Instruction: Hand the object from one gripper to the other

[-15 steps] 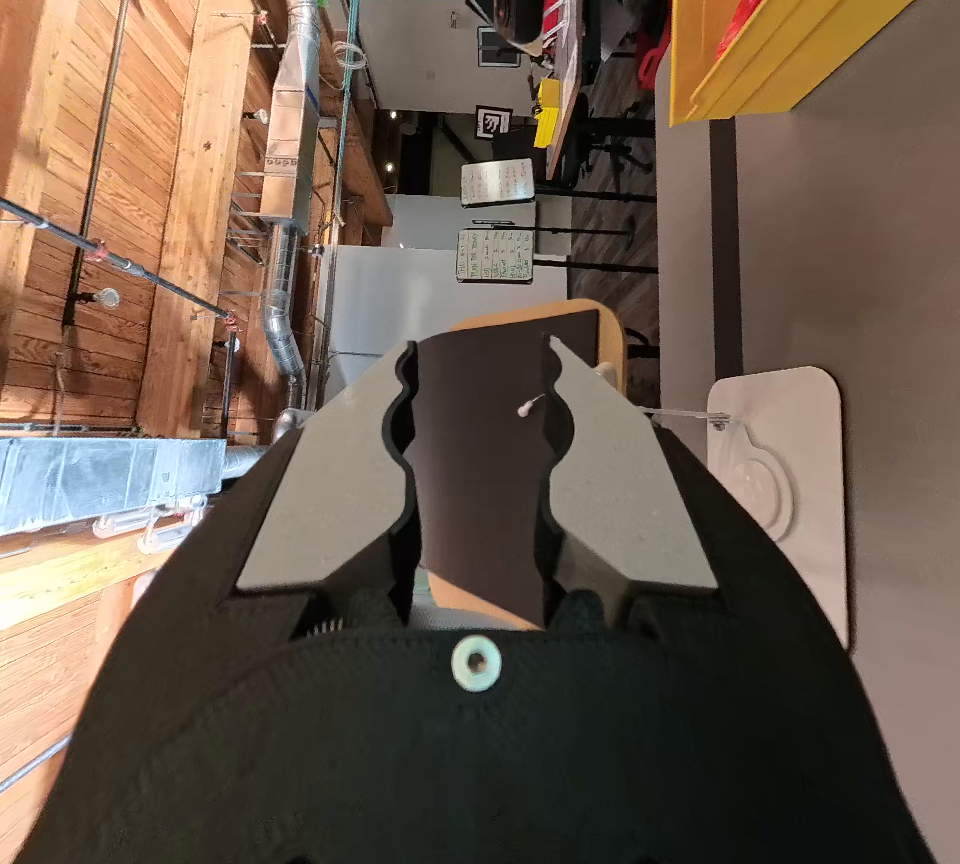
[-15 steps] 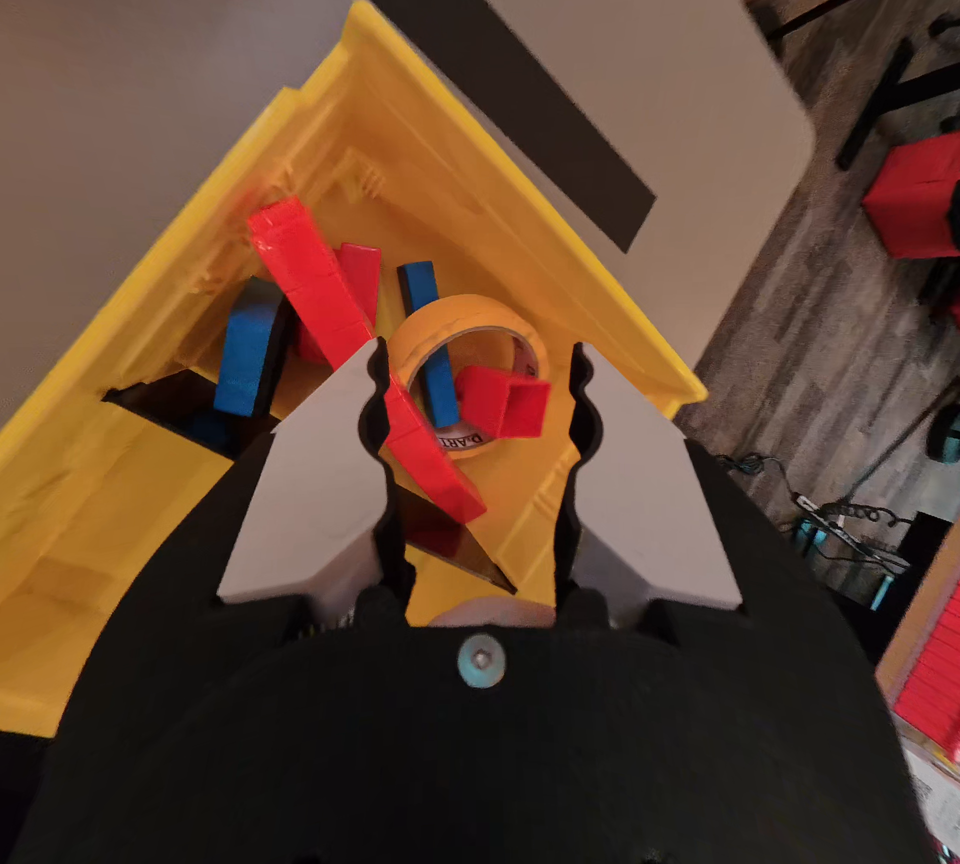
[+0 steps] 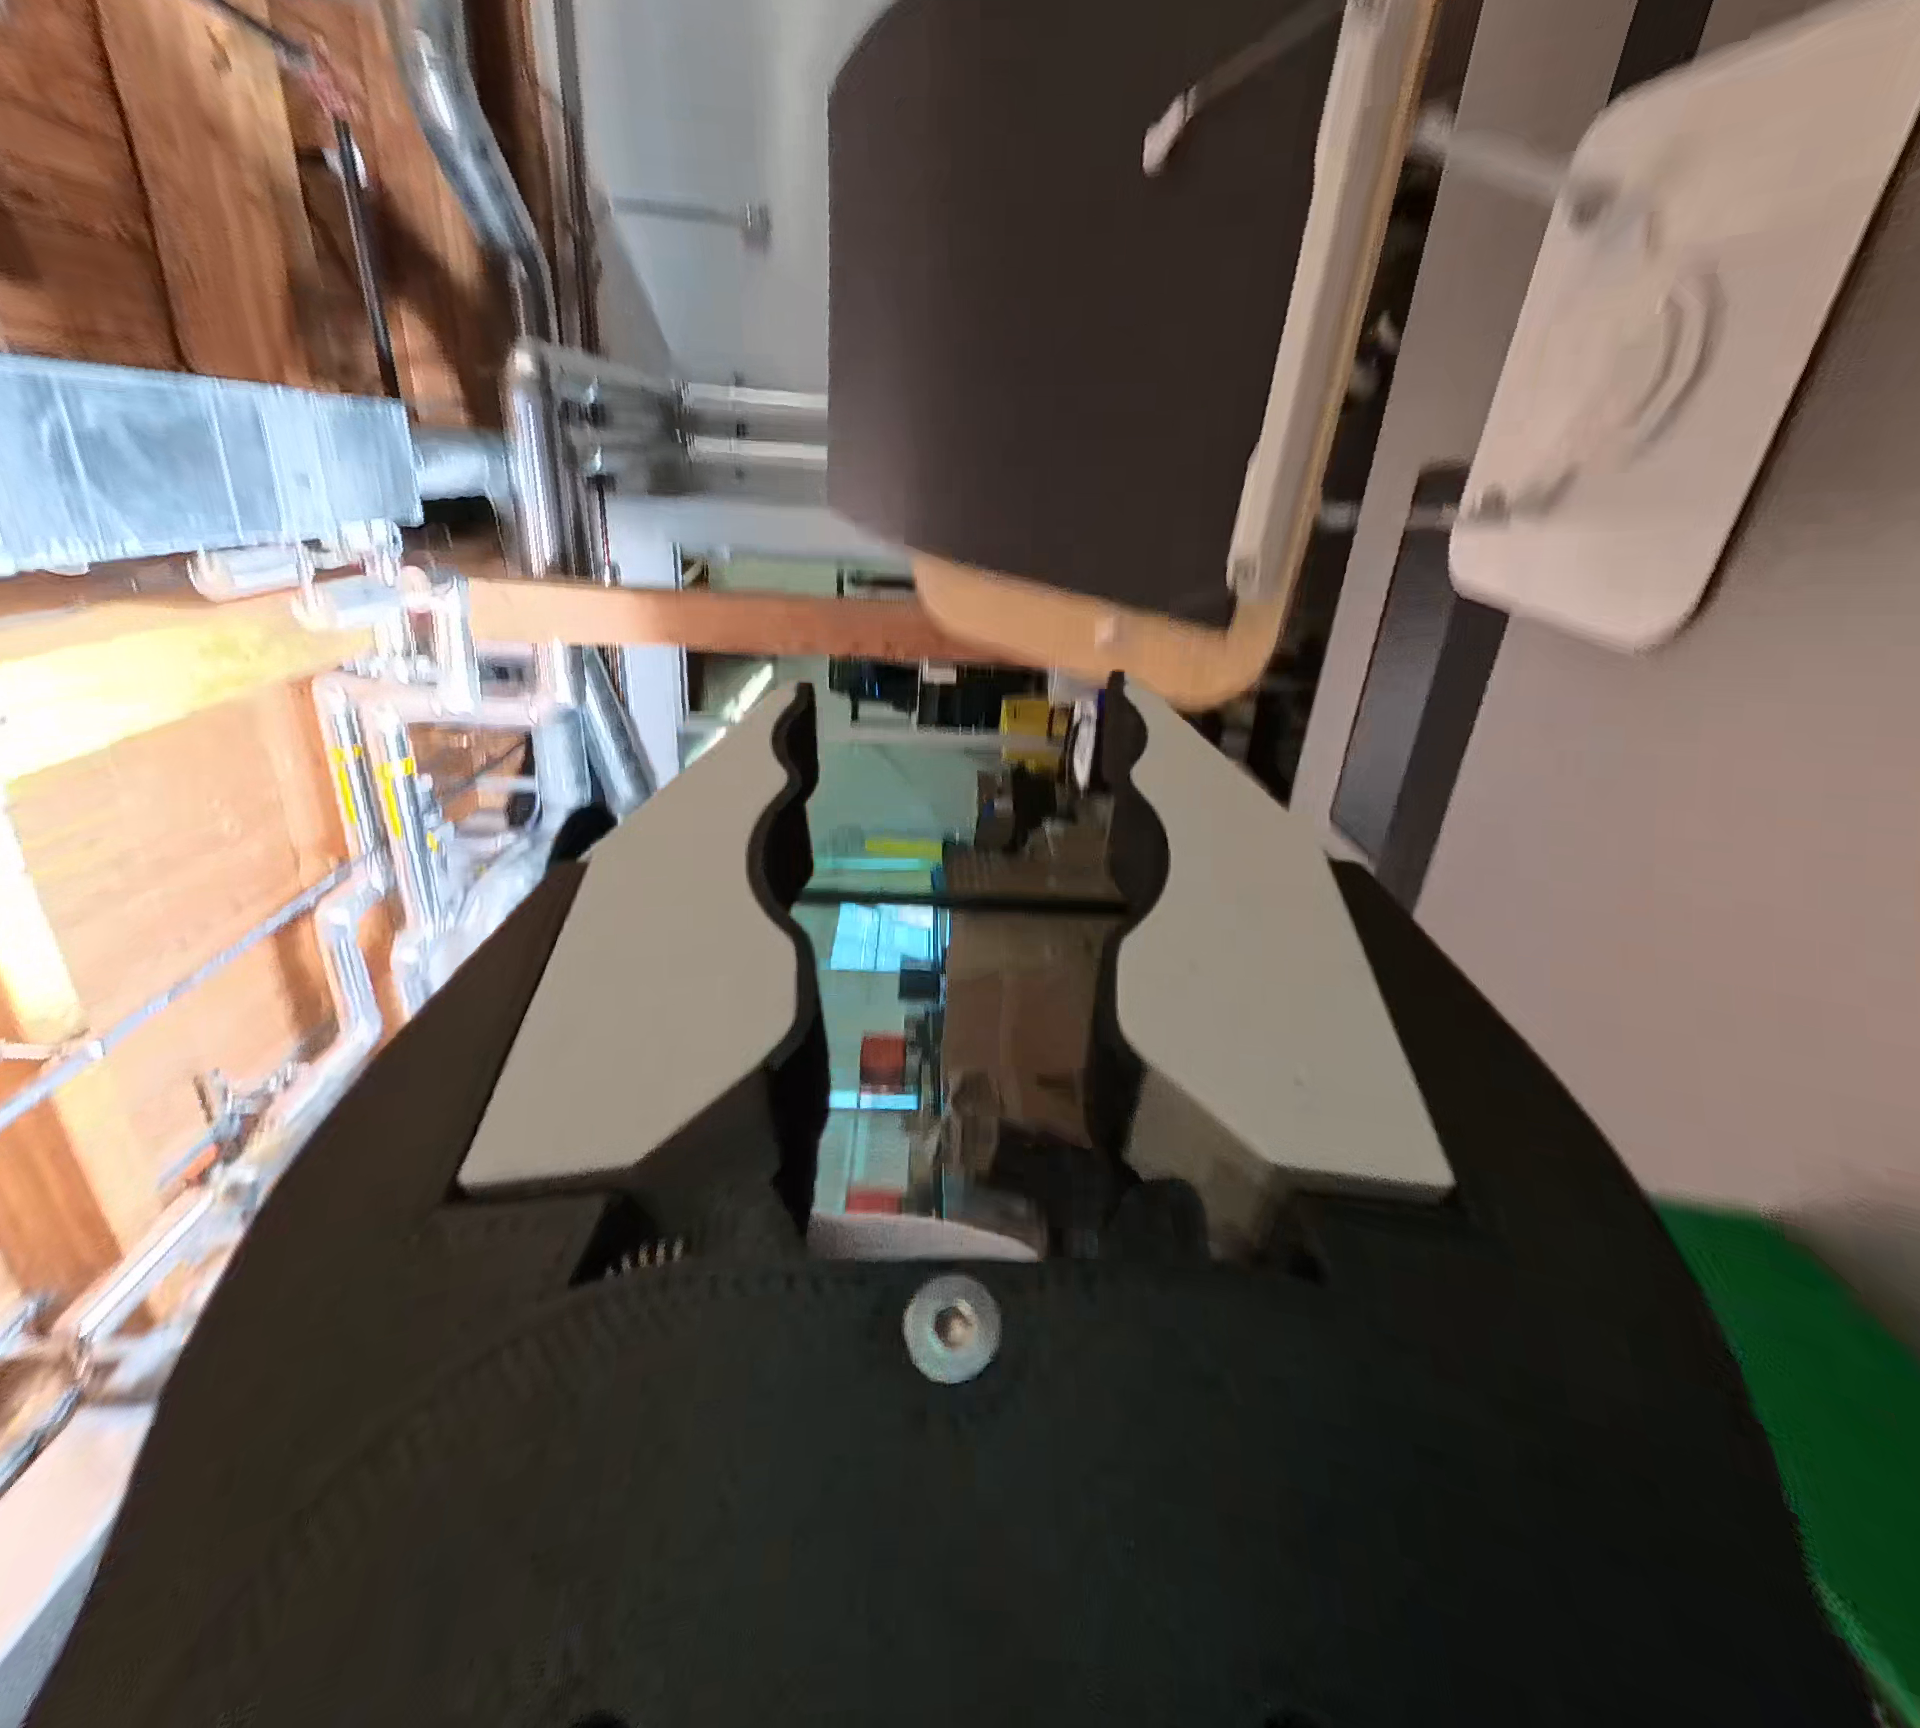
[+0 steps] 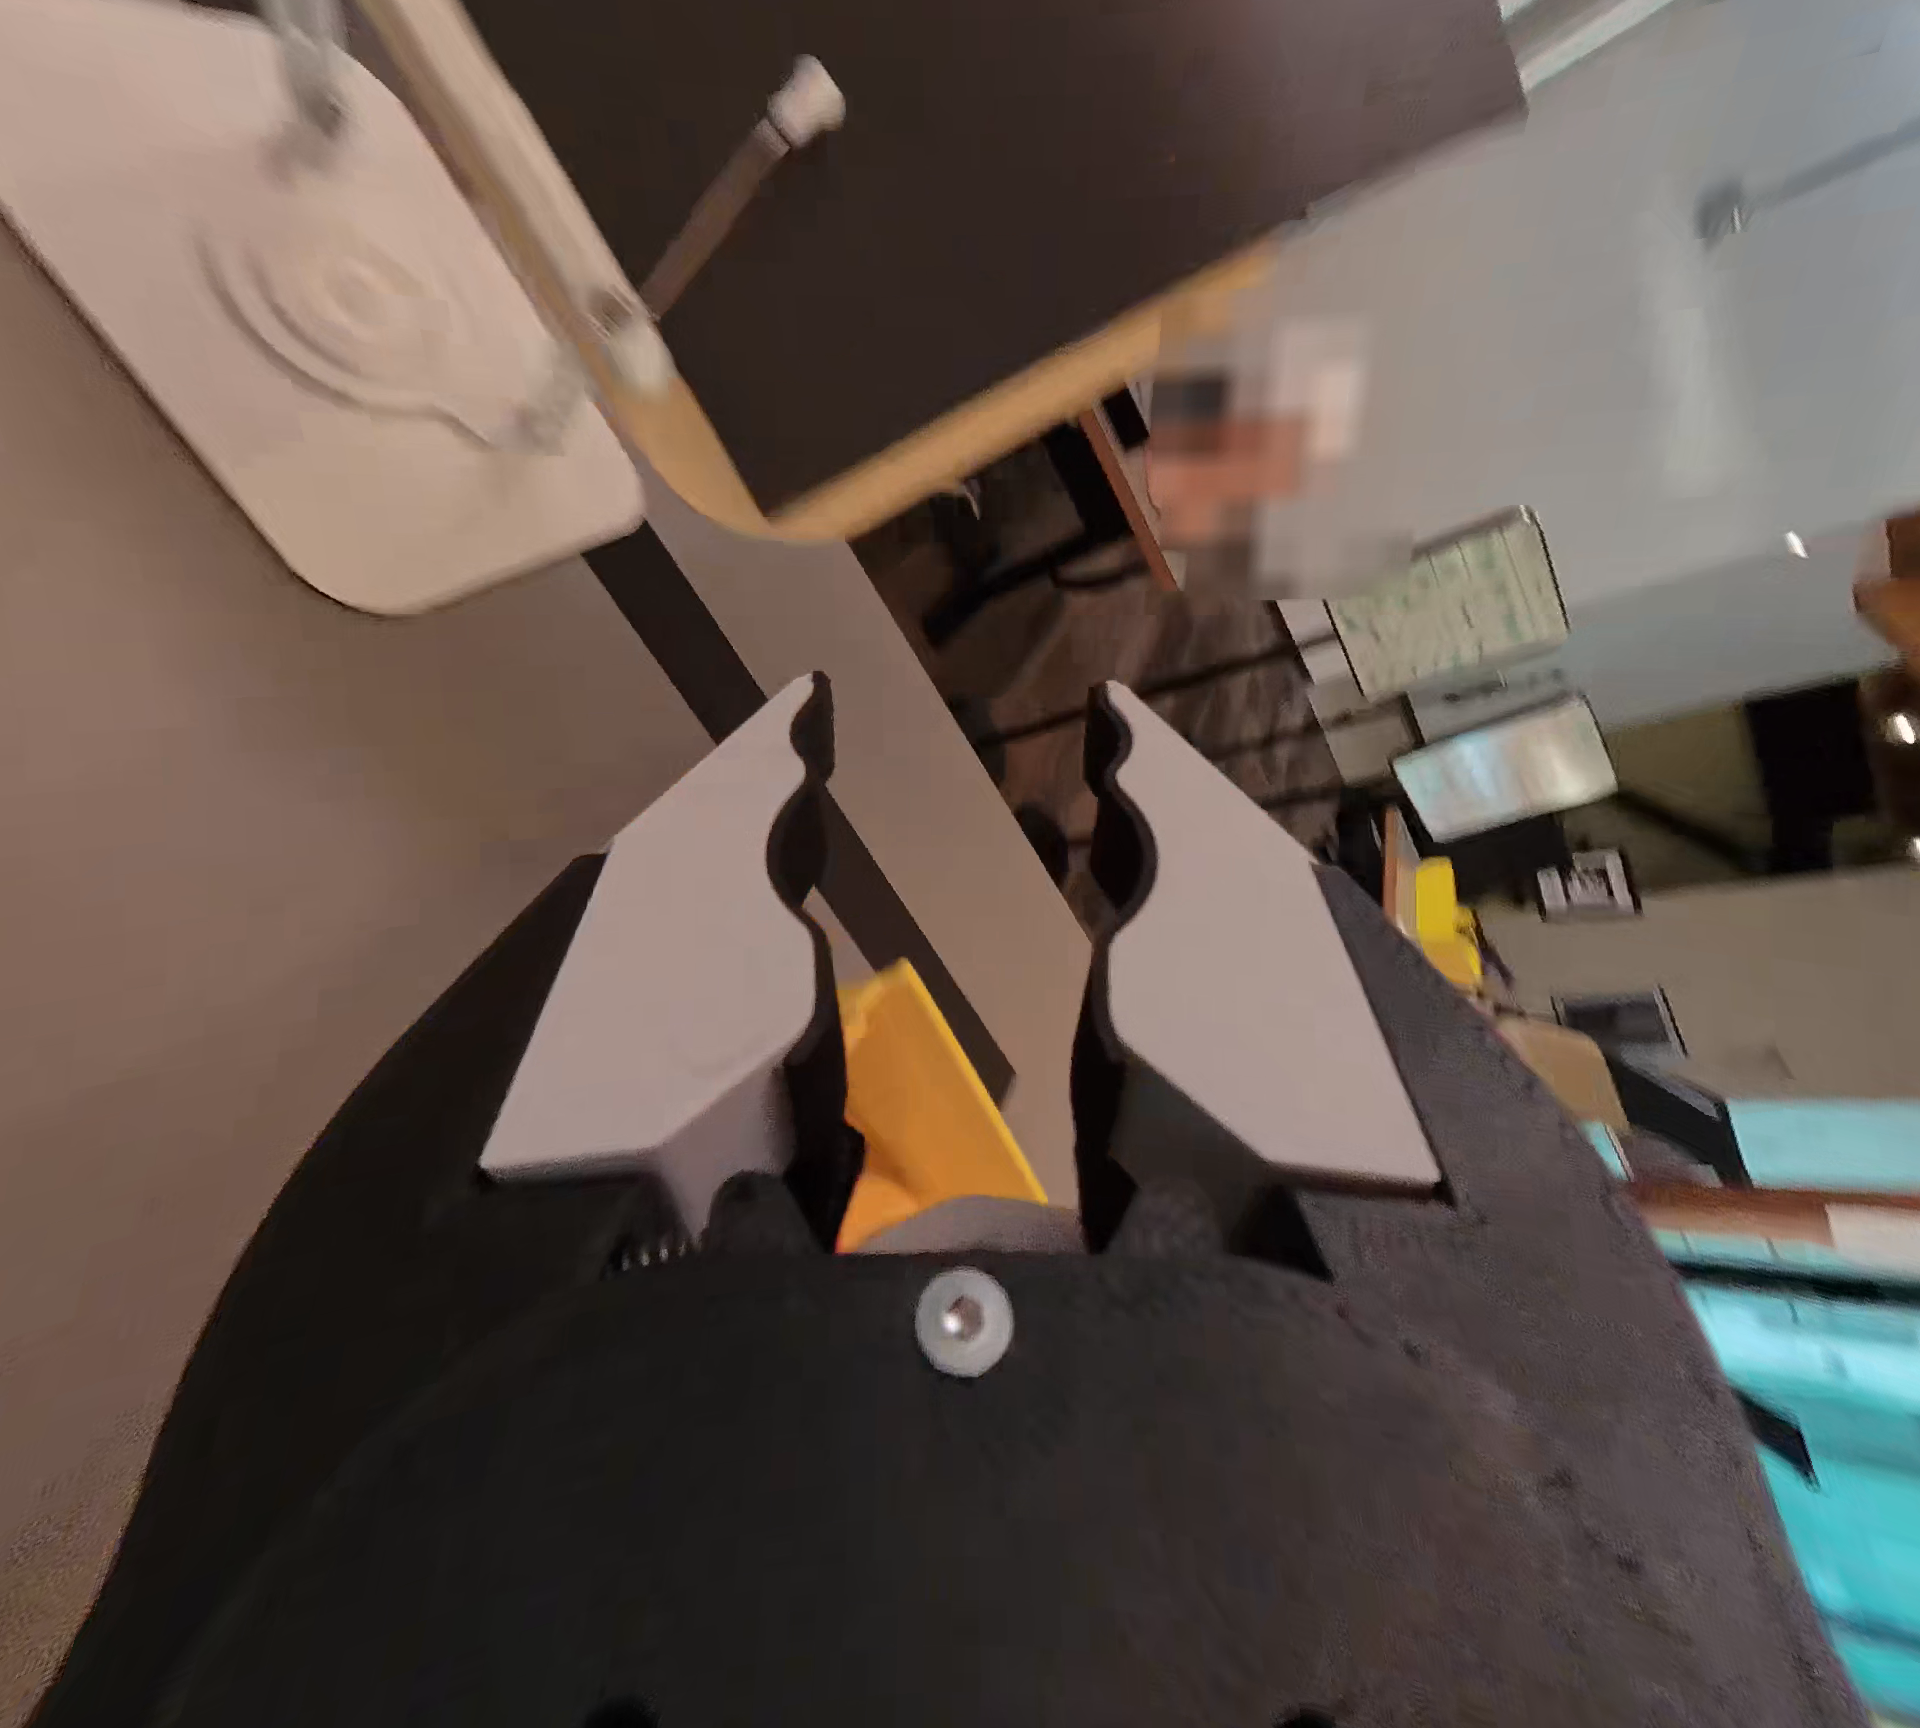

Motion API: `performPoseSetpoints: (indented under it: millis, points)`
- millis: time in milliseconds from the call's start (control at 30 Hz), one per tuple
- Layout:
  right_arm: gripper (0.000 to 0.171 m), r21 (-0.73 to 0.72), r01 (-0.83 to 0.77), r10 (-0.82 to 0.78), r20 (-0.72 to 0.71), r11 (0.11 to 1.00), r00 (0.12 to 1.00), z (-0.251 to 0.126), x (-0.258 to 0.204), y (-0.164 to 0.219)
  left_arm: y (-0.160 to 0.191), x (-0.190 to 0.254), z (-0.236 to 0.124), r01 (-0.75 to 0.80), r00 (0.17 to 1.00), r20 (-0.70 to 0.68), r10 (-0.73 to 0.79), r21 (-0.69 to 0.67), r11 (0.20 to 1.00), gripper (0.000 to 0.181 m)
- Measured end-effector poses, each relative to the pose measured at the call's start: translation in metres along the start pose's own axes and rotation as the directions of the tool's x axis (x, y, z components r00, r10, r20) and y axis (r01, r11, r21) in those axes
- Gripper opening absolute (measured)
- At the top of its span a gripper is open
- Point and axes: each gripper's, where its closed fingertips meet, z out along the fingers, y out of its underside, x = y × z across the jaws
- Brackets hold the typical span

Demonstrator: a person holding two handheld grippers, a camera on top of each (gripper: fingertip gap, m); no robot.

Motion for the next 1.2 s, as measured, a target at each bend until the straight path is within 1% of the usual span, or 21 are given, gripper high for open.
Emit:
performPoseSetpoints:
  millis: [100,167,233,300,400,433,500,567,633,667,767,900,1000,1067,1133,1167,1200]
  points:
    - [0.044,0.11,0.053,-0.061,0.069,0.993,0.996,0.001,-0.037,-0.039,0.073,0.005,-0.039,0.031,0.999,-0.024,-0.035,-0.155,0.987,0.053]
    - [0.043,0.173,0.077,-0.097,0.109,0.982,0.989,-0.001,-0.06,-0.06,0.122,0.02,-0.069,0.069,0.993,-0.076,-0.091,-0.258,0.964,0.053]
    - [0.043,0.249,0.089,-0.13,0.153,0.964,0.98,-0.005,-0.084,-0.081,0.163,0.04,-0.099,0.103,0.98,-0.126,-0.153,-0.336,0.936,0.051]
    - [0.042,0.309,0.088,-0.151,0.188,0.947,0.97,-0.009,-0.105,-0.099,0.193,0.065,-0.124,0.143,0.956,-0.182,-0.23,-0.395,0.908,0.049]
    - [0.041,0.361,0.106,-0.195,0.222,0.927,0.955,-0.013,-0.131,-0.115,0.222,0.106,-0.157,0.179,0.91,-0.249,-0.33,-0.483,0.857,0.046]
    - [0.041,0.369,0.109,-0.206,0.233,0.923,0.95,-0.013,-0.139,-0.118,0.229,0.115,-0.167,0.193,0.897,-0.251,-0.363,-0.515,0.835,0.046]
    - [0.041,0.39,0.116,-0.228,0.254,0.913,0.94,-0.013,-0.152,-0.123,0.24,0.131,-0.183,0.273,0.857,-0.221,-0.466,-0.573,0.773,0.046]
    - [0.041,0.4,0.112,-0.234,0.27,0.91,0.934,-0.011,-0.16,-0.126,0.245,0.154,-0.199,0.351,0.782,-0.218,-0.585,-0.622,0.7,0.049]
    - [0.041,0.403,0.115,-0.246,0.291,0.908,0.925,-0.008,-0.169,-0.126,0.255,0.181,-0.215,0.378,0.699,-0.212,-0.683,-0.701,0.605,0.052]
    - [0.04,0.402,0.117,-0.249,0.295,0.908,0.922,-0.006,-0.172,-0.126,0.262,0.192,-0.221,0.382,0.675,-0.194,-0.712,-0.733,0.562,0.052]
    - [0.041,0.395,0.13,-0.263,0.306,0.91,0.915,-0.002,-0.181,-0.125,0.268,0.211,-0.225,0.465,0.565,-0.131,-0.815,-0.765,0.446,0.048]
    - [0.041,0.386,0.132,-0.266,0.319,0.913,0.91,0.003,-0.186,-0.122,0.272,0.237,-0.229,0.461,0.45,-0.096,-0.888,-0.827,0.323,0.048]
    - [0.04,0.385,0.128,-0.266,0.33,0.914,0.906,0.005,-0.188,-0.121,0.274,0.238,-0.22,0.539,0.322,-0.036,-0.946,-0.814,0.215,0.041]
    - [0.041,0.385,0.126,-0.266,0.336,0.914,0.903,0.006,-0.19,-0.121,0.27,0.241,-0.214,0.588,0.197,-0.047,-0.979,-0.794,0.156,0.034]
    - [0.04,0.383,0.128,-0.269,0.342,0.915,0.9,0.007,-0.192,-0.12,0.27,0.237,-0.21,0.65,0.077,-0.055,-0.996,-0.754,0.092,0.039]
    - [0.04,0.384,0.127,-0.269,0.343,0.915,0.9,0.008,-0.192,-0.12,0.266,0.232,-0.208,0.689,-0.007,-0.064,-0.998,-0.723,0.042,0.041]
    - [0.04,0.385,0.126,-0.27,0.347,0.914,0.898,0.008,-0.193,-0.119,0.262,0.227,-0.208,0.717,-0.075,-0.083,-0.994,-0.698,0.004,0.049]
